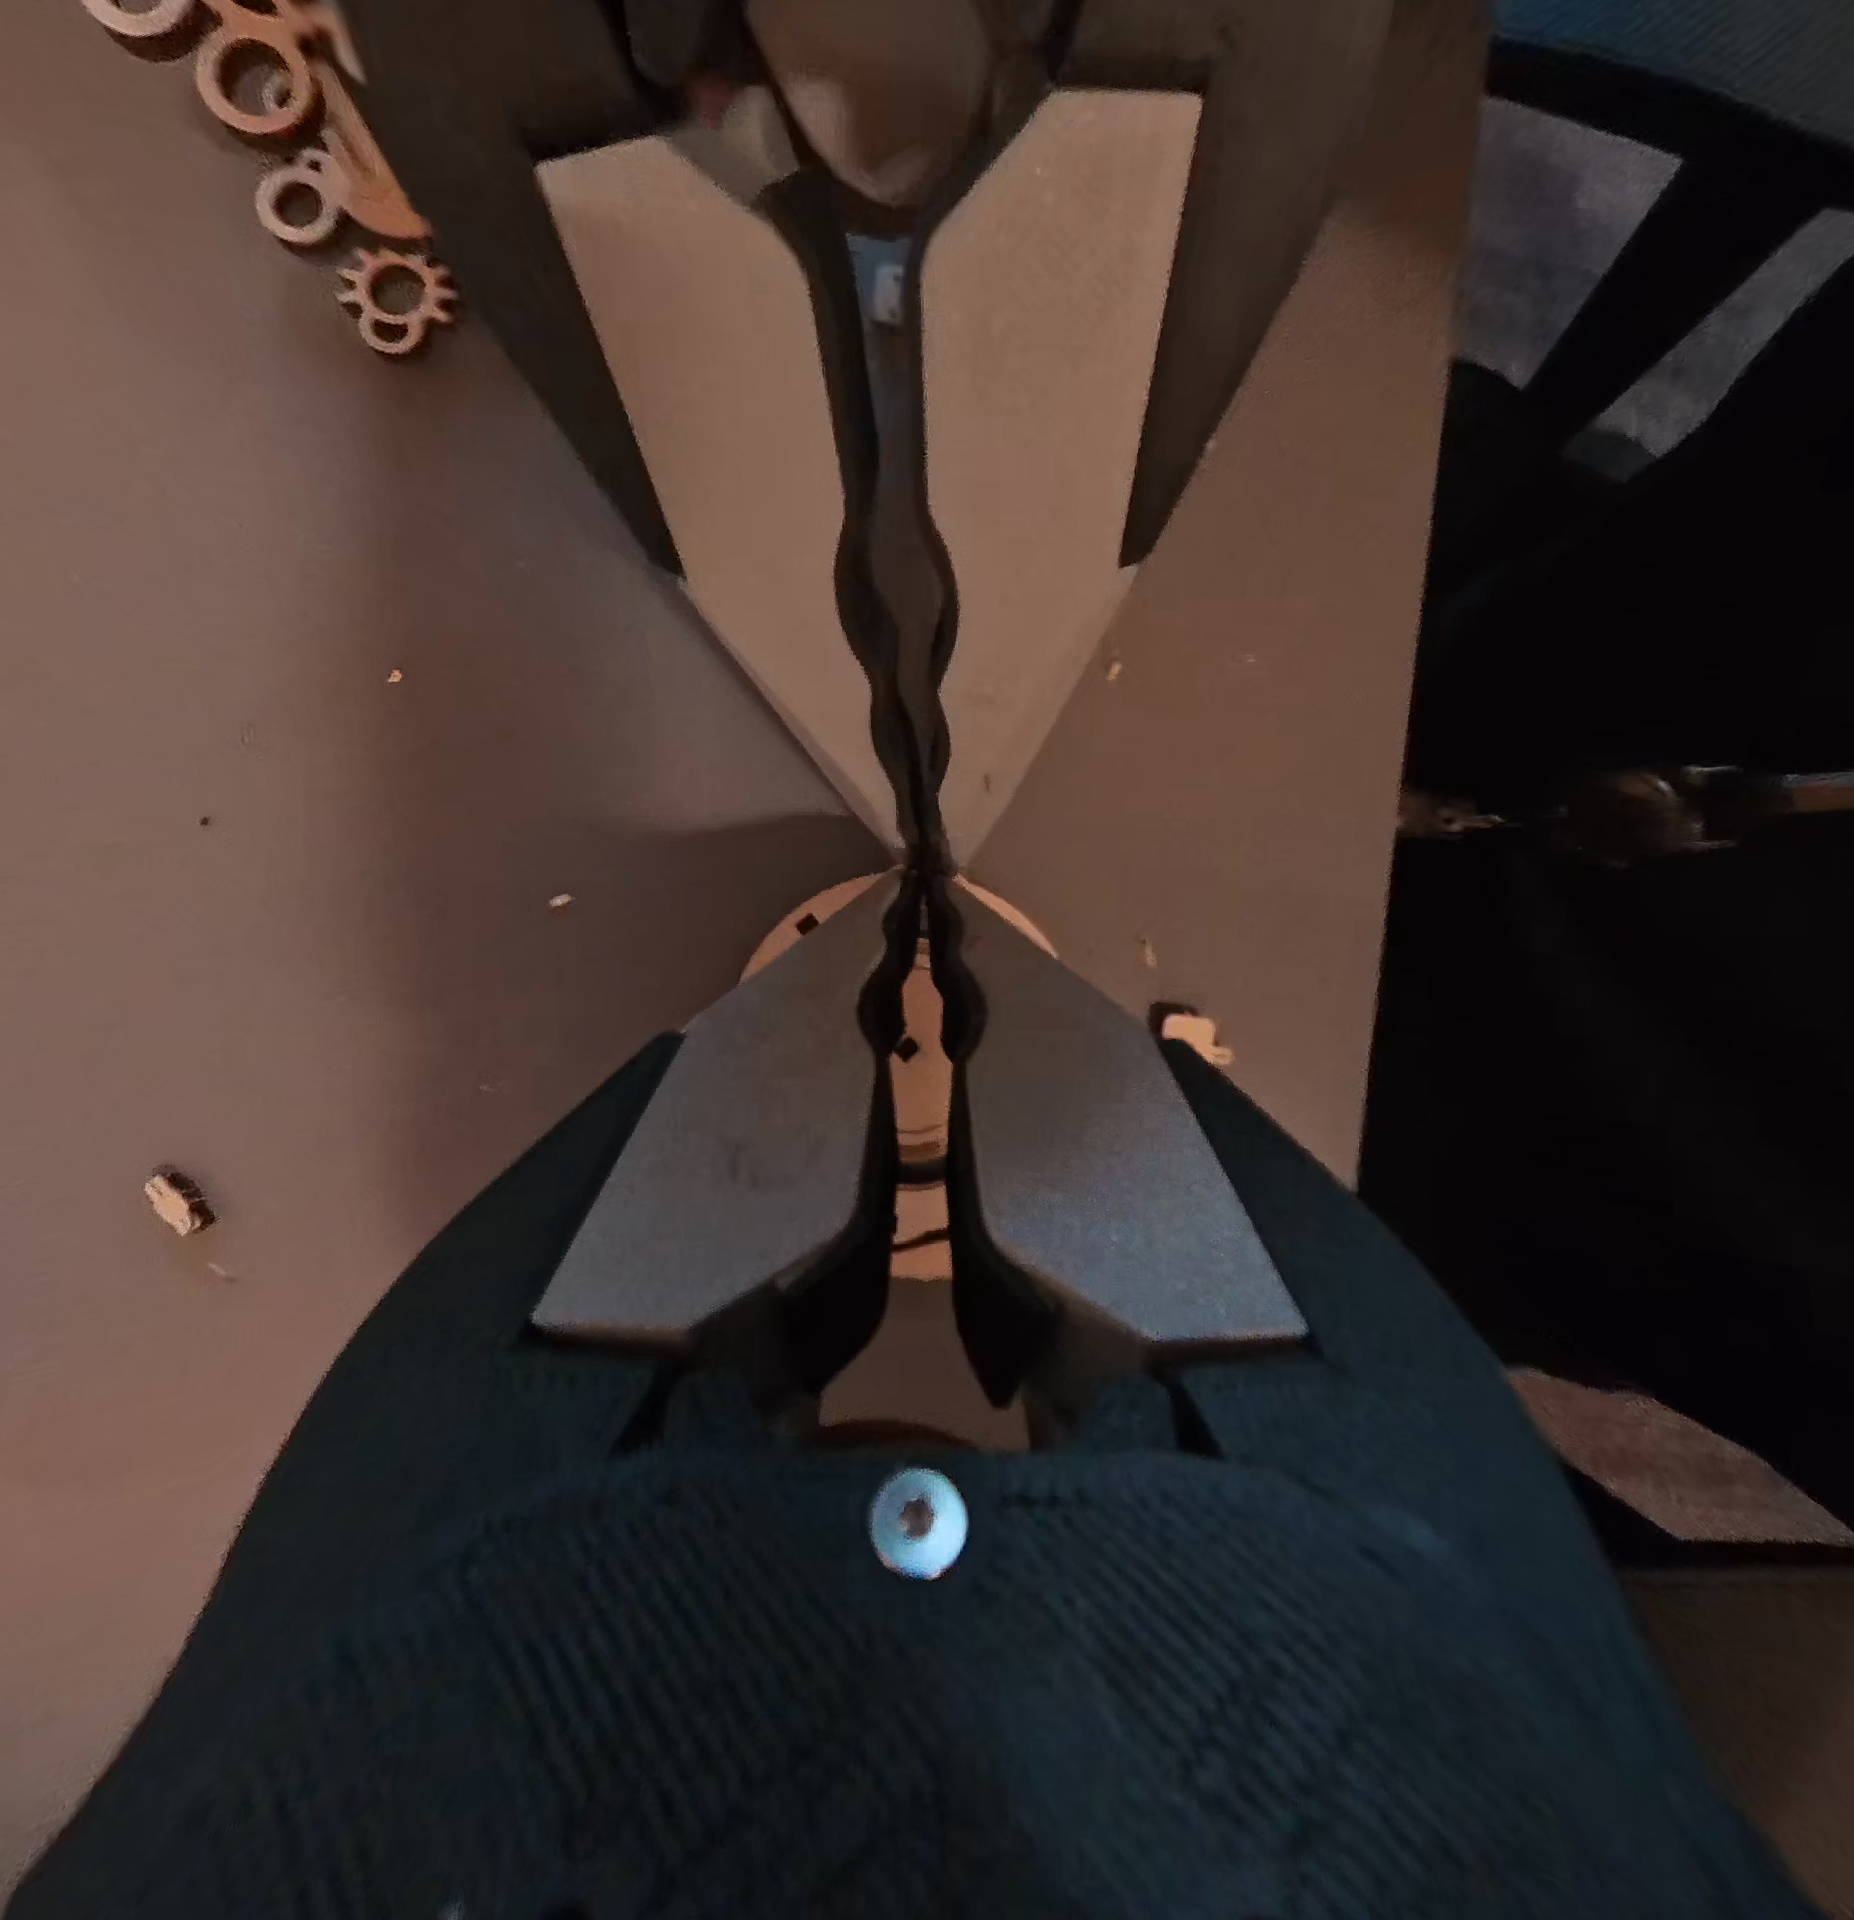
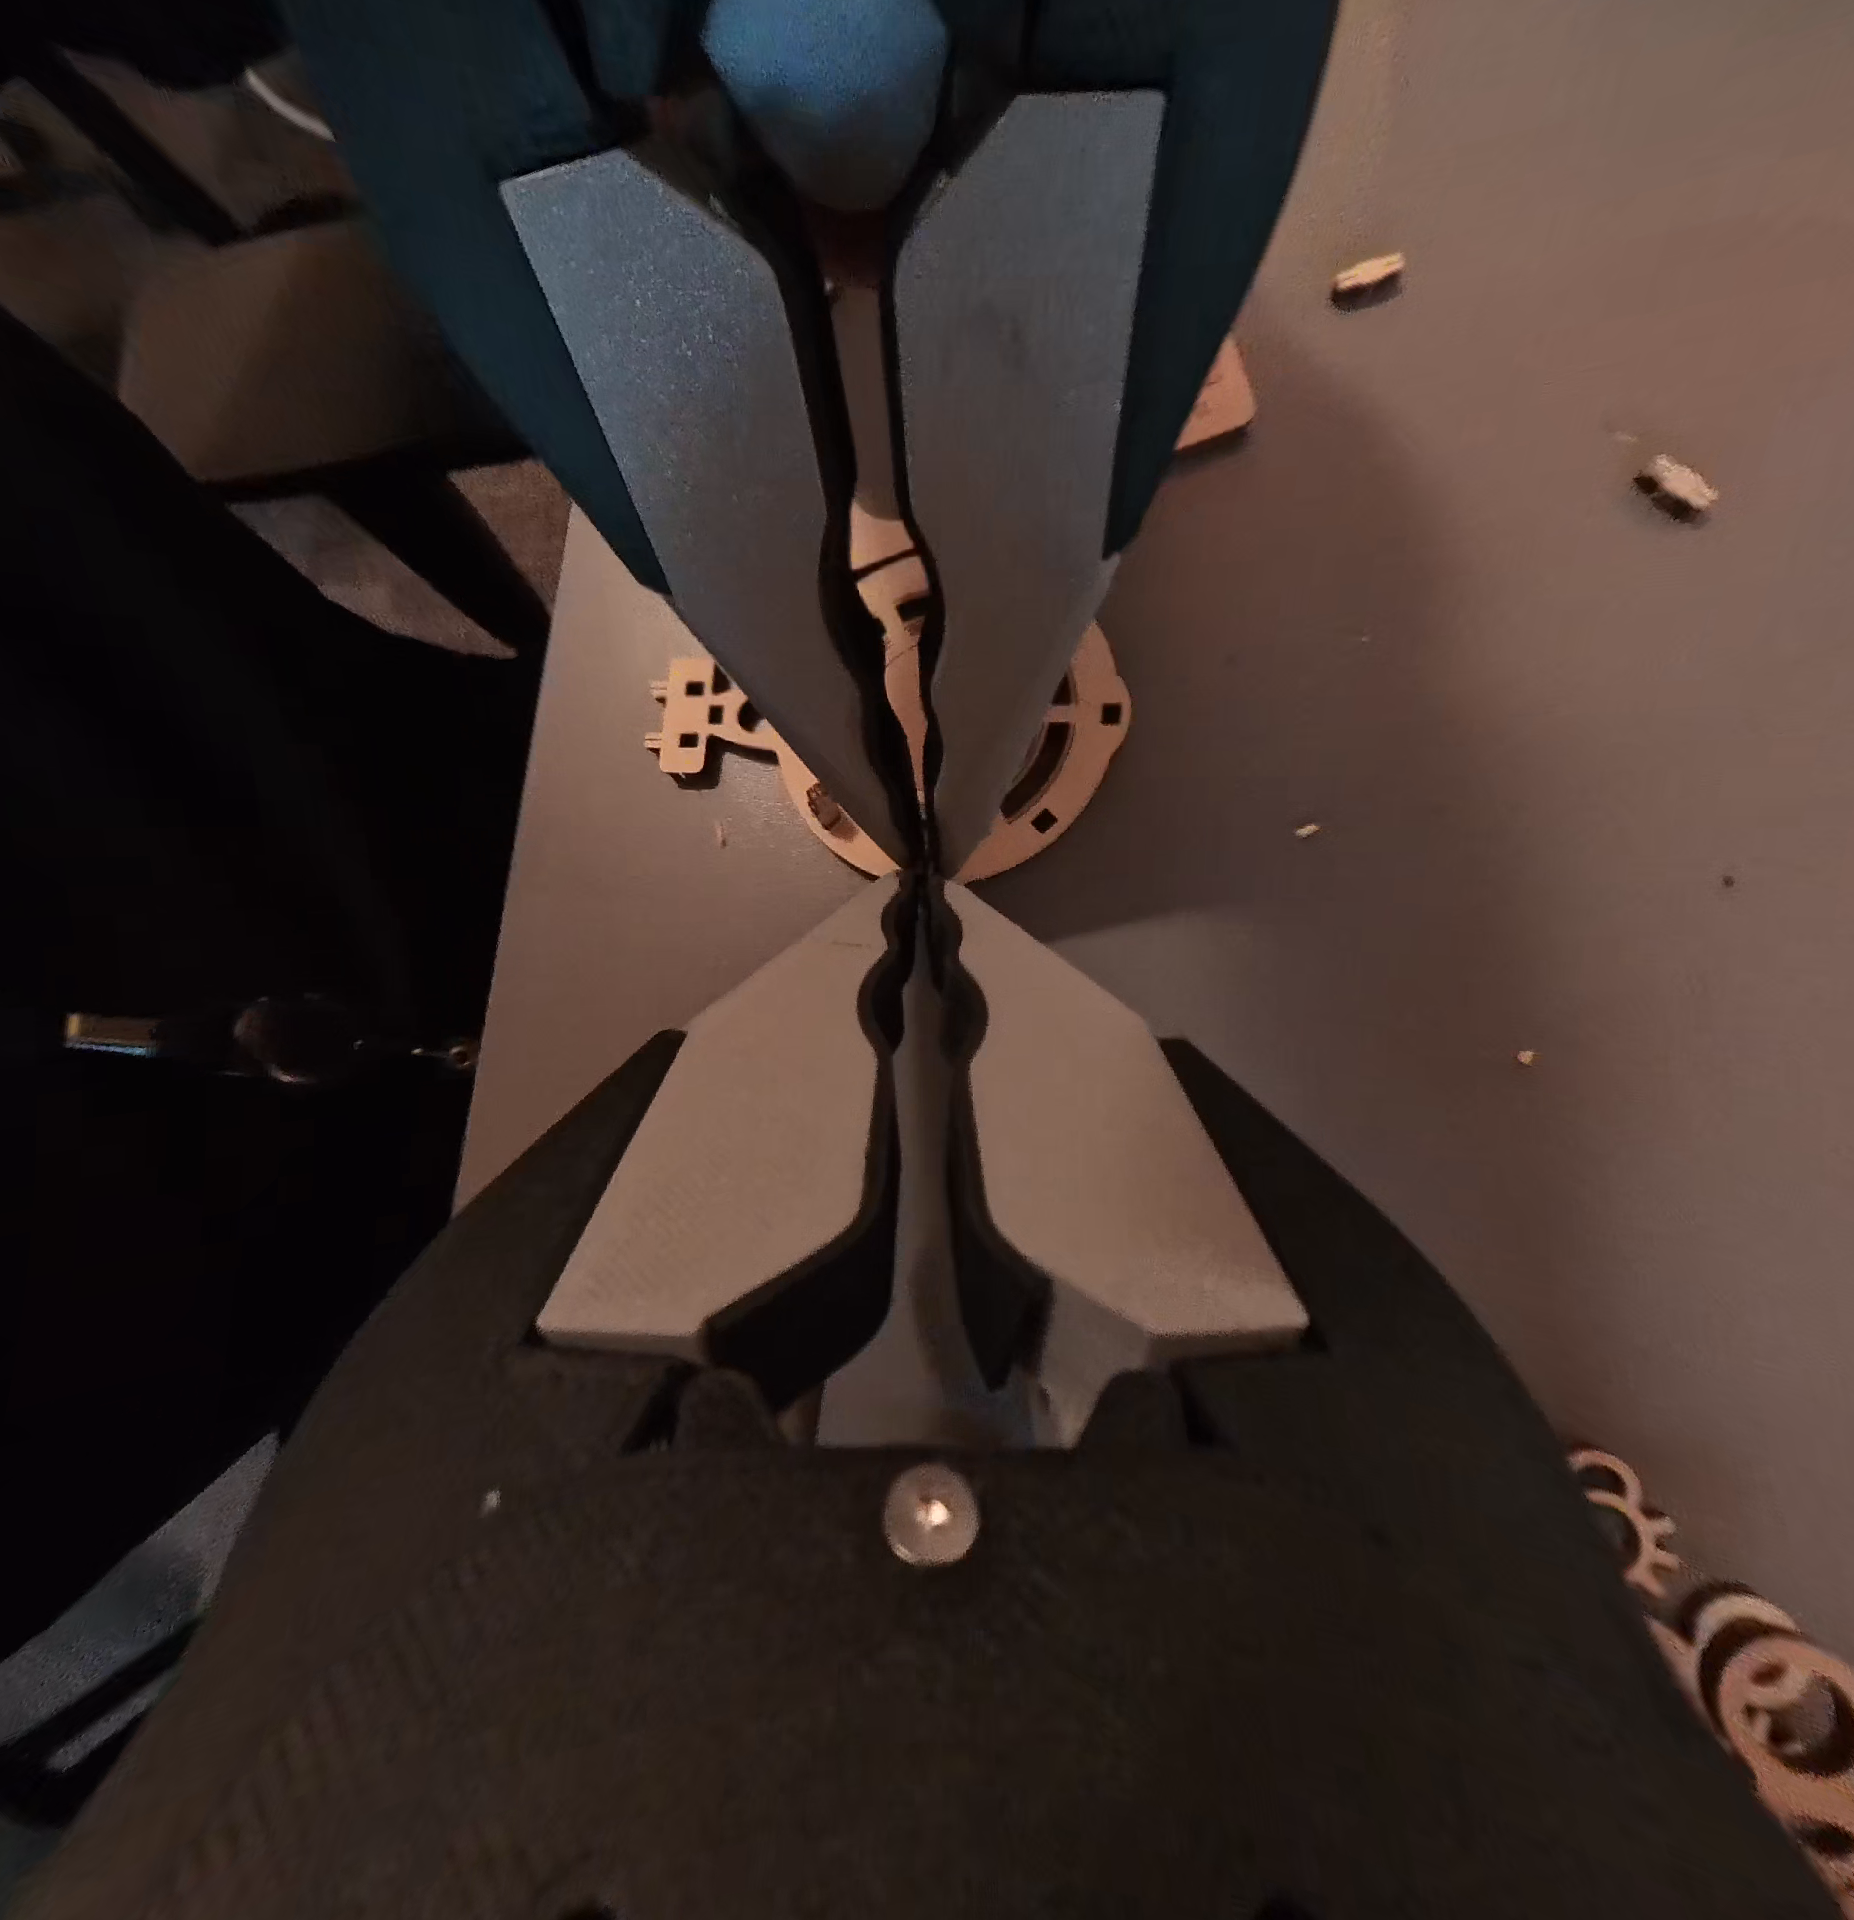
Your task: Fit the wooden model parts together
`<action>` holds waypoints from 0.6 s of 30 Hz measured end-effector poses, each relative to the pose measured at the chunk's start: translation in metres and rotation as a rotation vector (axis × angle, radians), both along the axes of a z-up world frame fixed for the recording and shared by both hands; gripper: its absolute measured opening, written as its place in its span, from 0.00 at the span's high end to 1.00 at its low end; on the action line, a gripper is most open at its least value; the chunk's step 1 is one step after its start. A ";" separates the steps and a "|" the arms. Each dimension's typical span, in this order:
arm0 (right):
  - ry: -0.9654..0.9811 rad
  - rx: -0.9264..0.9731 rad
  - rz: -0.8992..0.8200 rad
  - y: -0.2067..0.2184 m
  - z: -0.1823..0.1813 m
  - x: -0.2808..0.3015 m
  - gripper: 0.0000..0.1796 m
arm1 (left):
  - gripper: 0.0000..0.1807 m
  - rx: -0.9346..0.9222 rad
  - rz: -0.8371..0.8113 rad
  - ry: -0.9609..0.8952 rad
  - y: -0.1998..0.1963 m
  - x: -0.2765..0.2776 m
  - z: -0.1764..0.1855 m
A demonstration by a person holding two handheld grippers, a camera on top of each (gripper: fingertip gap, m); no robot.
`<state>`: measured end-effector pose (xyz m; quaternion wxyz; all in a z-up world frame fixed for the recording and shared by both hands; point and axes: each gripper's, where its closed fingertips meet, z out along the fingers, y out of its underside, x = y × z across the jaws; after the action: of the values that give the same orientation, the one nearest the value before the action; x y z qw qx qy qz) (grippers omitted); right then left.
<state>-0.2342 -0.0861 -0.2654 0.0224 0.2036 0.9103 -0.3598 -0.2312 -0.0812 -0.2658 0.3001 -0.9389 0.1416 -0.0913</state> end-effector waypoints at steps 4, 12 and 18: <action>0.054 -0.166 -0.034 0.004 0.035 0.002 1.00 | 1.00 0.059 0.051 -0.050 0.005 -0.003 0.002; 0.113 -0.164 -0.157 0.020 0.026 -0.005 0.97 | 0.92 0.144 0.122 -0.136 -0.003 -0.011 0.030; 0.128 -0.110 -0.152 0.018 0.017 -0.010 0.98 | 0.94 0.107 0.162 -0.085 -0.007 -0.024 0.021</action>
<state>-0.2442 -0.0681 -0.2489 -0.0520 0.2471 0.8706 -0.4223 -0.2548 -0.0882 -0.2446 0.3620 -0.9252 0.0572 -0.0986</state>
